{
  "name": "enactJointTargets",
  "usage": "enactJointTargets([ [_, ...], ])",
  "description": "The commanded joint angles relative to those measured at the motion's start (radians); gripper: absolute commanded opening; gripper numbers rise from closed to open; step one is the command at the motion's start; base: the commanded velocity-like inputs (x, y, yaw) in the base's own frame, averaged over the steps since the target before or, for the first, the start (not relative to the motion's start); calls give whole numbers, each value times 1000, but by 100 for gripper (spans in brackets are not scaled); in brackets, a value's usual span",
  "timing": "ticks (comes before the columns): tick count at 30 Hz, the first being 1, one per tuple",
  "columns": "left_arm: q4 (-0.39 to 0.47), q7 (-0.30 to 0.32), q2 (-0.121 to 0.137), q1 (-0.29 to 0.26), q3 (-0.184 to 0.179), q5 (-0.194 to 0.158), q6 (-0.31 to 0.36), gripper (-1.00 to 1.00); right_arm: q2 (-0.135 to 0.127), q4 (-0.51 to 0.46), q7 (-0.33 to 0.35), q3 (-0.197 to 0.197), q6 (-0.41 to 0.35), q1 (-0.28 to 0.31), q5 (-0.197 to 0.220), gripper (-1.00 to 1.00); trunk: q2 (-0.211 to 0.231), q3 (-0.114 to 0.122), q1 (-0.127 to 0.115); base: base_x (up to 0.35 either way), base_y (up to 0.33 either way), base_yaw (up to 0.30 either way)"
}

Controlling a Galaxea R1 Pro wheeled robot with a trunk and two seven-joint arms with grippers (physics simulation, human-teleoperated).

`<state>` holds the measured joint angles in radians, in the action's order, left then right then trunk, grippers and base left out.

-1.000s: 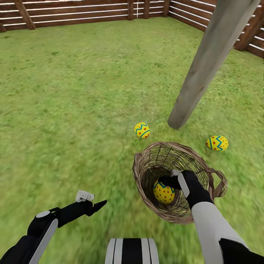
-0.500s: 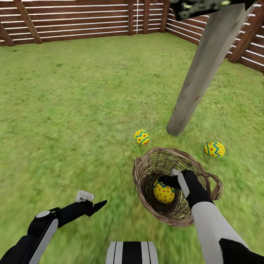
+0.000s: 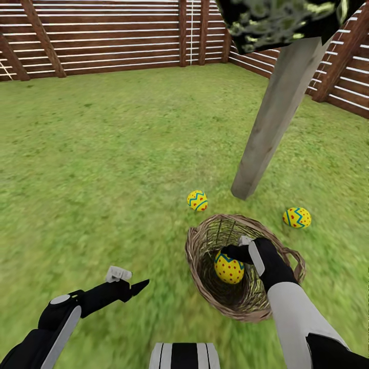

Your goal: Take the three Easter eggs out of the wicker basket on the lawn in the garden, then place them on the lawn next to a single tree (choose any tree) so that all three eggs are next to the same tree and none are left in the basket.

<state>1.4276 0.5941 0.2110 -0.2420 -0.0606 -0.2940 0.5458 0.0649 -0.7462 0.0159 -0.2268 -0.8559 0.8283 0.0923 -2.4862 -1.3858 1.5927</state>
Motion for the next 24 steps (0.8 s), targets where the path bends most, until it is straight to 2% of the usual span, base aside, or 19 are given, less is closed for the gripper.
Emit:
enactJointTargets([
  [1, 1, -2, 1, 0, -1, -9, 8, 100, 1, -1, 2, -5, -2, 1, 1, -100, 7, 3, -4, 0, 0, 0],
  [9, 7, 2, 1, 0, -1, -10, 8, 100, 2, -51, 2, 0, -4, 0, 1, -100, 63, 28, -35, -91, 0, 0],
  [18, 8, 1, 1, 0, -1, -11, 9, 100, 1, -54, 6, 1, -4, 0, 1, -100, 126, 56, -69, -49, 0, 0],
  [24, 10, 4, 1, 0, -1, -11, 9, 100, 1, -54, 9, 1, -6, 0, 1, -100, 168, 75, -92, -186, 0, 0],
])
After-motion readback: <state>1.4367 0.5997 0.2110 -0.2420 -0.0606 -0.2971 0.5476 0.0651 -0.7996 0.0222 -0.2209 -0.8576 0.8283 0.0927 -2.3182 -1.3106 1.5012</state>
